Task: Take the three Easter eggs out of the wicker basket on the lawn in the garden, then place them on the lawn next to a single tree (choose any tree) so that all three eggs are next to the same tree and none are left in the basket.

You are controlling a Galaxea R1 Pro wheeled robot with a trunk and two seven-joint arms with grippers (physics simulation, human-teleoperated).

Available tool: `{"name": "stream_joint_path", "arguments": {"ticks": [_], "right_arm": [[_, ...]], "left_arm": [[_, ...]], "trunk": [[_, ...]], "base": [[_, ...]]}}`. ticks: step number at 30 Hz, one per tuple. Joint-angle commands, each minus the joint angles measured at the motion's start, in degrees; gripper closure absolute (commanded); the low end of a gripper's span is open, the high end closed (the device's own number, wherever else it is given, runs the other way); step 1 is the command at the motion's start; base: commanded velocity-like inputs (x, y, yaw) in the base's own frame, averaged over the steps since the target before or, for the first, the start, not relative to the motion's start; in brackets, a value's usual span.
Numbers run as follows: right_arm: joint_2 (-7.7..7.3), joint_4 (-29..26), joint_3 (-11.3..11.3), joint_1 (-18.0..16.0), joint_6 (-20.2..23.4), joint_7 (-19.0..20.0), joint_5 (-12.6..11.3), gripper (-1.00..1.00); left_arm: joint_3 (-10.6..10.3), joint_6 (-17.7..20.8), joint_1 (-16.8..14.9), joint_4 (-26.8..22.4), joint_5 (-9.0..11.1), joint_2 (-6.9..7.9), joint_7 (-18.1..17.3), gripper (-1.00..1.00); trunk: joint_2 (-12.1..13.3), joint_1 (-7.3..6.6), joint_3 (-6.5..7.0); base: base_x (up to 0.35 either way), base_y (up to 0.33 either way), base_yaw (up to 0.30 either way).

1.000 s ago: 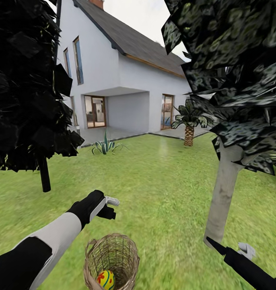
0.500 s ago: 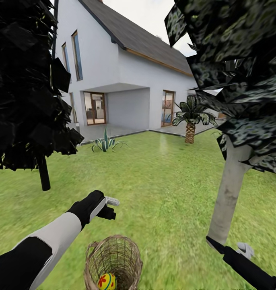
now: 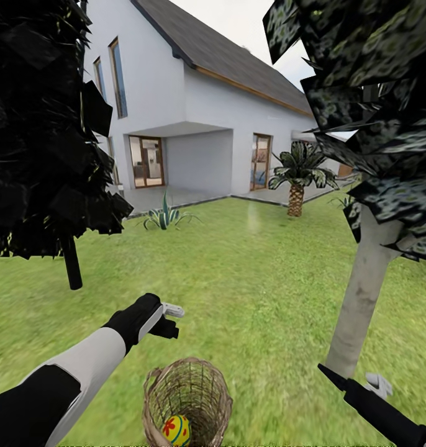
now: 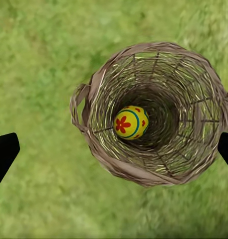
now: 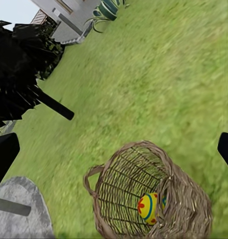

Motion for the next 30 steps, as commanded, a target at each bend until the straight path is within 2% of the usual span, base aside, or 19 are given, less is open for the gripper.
{"name": "stream_joint_path", "arguments": {"ticks": [1, 18, 24, 30], "right_arm": [[0.00, 0.0, -0.1, -0.1, 0.4, 0.0, -0.2, -1.00], [0.14, 0.0, -0.3, -0.2, 0.3, 0.1, -0.8, -1.00], [0.34, 0.0, -0.6, -0.2, 0.3, 0.2, -1.0, -1.00], [0.29, 0.0, -0.7, -0.2, 0.3, 0.3, -1.0, -1.00]], "left_arm": [[-0.4, 0.2, -0.1, -0.1, 0.4, 0.05, 0.1, -1.00], [-0.4, 0.1, -0.1, -0.1, 0.4, 0.06, 0.2, -1.00], [-0.4, 0.1, -0.1, -0.1, 0.4, 0.06, 0.2, -1.00], [-0.4, 0.1, -0.1, -0.1, 0.4, 0.05, 0.2, -1.00]], "trunk": [[0.0, 0.00, -0.16], [0.0, 0.00, -1.67], [0.0, 0.00, -1.78], [0.0, 0.00, -1.54]], "base": [[0.000, 0.019, 0.000], [0.117, 0.068, 0.000], [0.015, -0.046, -0.002], [0.003, -0.098, -0.126]]}}
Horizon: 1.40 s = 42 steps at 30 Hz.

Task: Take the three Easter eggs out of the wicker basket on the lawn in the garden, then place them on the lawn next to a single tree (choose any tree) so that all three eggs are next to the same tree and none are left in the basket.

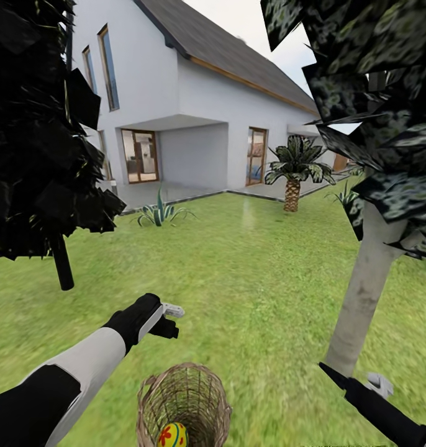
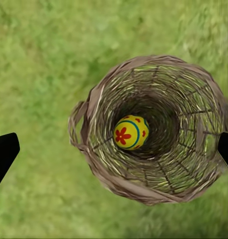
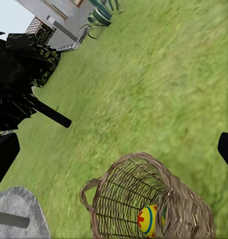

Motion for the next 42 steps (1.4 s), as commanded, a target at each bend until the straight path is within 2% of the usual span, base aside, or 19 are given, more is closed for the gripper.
{"name": "stream_joint_path", "arguments": {"ticks": [1, 15, 42], "right_arm": [[0.00, 0.0, -0.1, -0.1, 0.4, 0.1, -0.2, -1.00], [-0.03, 0.0, -0.1, -0.1, 0.4, 0.1, -0.2, -1.00], [-0.02, 0.0, -0.1, -0.1, 0.4, 0.1, -0.2, -1.00]], "left_arm": [[-0.4, 0.2, -0.1, 0.0, 0.4, 0.05, 0.1, -1.00], [-0.5, 0.1, -0.1, 0.0, 0.3, 0.06, 0.2, -1.00], [-0.6, -0.3, 0.0, -0.1, 0.4, 0.06, 0.2, -1.00]], "trunk": [[0.0, 0.00, -0.01], [0.0, 0.00, 0.79], [0.0, 0.00, 1.02]], "base": [[0.001, -0.034, -0.183], [0.052, -0.007, -0.182], [0.062, -0.011, -0.039]]}}
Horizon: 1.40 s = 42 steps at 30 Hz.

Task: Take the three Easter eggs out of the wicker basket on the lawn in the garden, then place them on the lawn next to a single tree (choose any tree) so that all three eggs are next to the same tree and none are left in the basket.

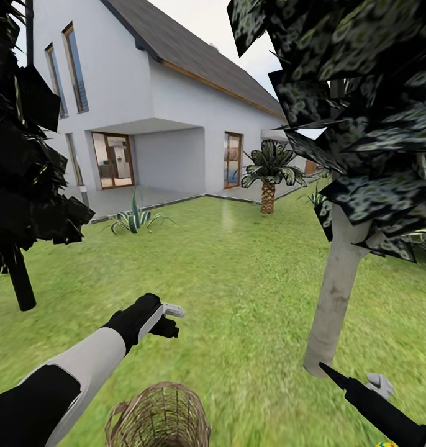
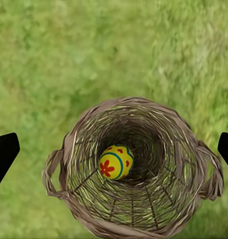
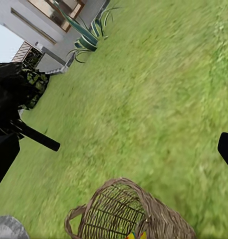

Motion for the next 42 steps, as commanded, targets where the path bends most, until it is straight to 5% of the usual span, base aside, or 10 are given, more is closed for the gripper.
{"name": "stream_joint_path", "arguments": {"ticks": [1, 21, 42], "right_arm": [[0.00, 0.0, -0.1, 0.0, 0.4, 0.1, -0.2, -1.00], [0.00, 0.0, -0.1, -0.1, 0.4, 0.3, -0.3, -1.00], [-0.17, 0.0, -0.1, -0.1, 0.4, 0.5, -0.3, -1.00]], "left_arm": [[-0.4, 0.2, -0.1, -0.1, 0.4, 0.05, 0.1, -1.00], [-0.4, 0.2, 0.0, -0.2, 0.4, 0.05, 0.1, -1.00], [-0.2, 0.6, 0.0, -0.1, 0.5, -0.04, 0.0, -1.00]], "trunk": [[0.0, 0.00, -0.07], [0.0, 0.00, -0.07], [-8.5, 4.61, -3.84]], "base": [[0.023, 0.000, -0.001], [0.003, 0.000, 0.000], [0.000, 0.000, 0.000]]}}
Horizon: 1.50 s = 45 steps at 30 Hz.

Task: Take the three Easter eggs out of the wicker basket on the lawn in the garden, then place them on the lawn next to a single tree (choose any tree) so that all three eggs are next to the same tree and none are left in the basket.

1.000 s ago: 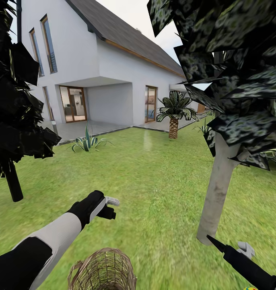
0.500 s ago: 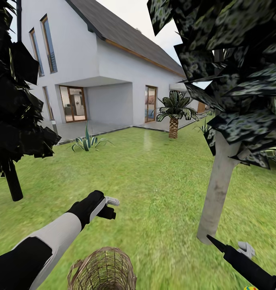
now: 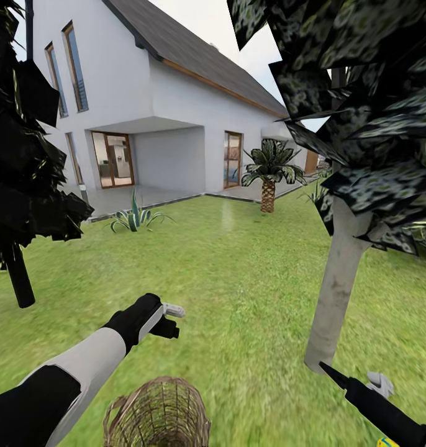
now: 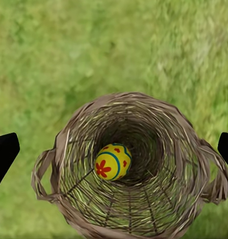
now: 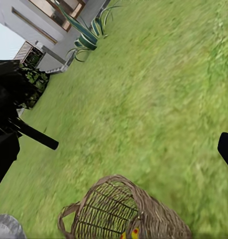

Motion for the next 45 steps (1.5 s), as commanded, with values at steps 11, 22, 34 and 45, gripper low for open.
{"name": "stream_joint_path", "arguments": {"ticks": [11, 22, 34, 45], "right_arm": [[0.15, 0.0, -0.3, 0.0, 0.3, 0.2, -0.3, -1.00], [0.21, -0.2, -0.5, 0.0, 0.3, 0.3, -0.3, -1.00], [-0.15, -0.8, -2.6, 0.2, 0.3, 2.8, -2.8, -1.00], [-0.10, -0.8, -3.6, 0.2, 0.4, 3.5, -3.5, -1.00]], "left_arm": [[-0.4, 0.2, -0.1, 0.0, 0.3, 0.04, 0.1, -1.00], [-0.4, 0.2, -0.1, 0.0, 0.3, 0.04, 0.1, -1.00], [-0.4, 0.3, -0.1, 0.1, 0.1, 0.04, 0.0, -1.00], [-0.3, 1.1, -0.1, 0.2, 0.2, 0.07, 0.0, -1.00]], "trunk": [[-4.5, 2.42, -2.04], [-8.9, 4.84, -4.02], [-13.7, 7.47, -6.17], [-18.1, 9.89, -8.15]], "base": [[0.000, 0.000, 0.000], [0.000, 0.000, 0.000], [0.000, 0.000, 0.000], [0.000, 0.000, 0.000]]}}
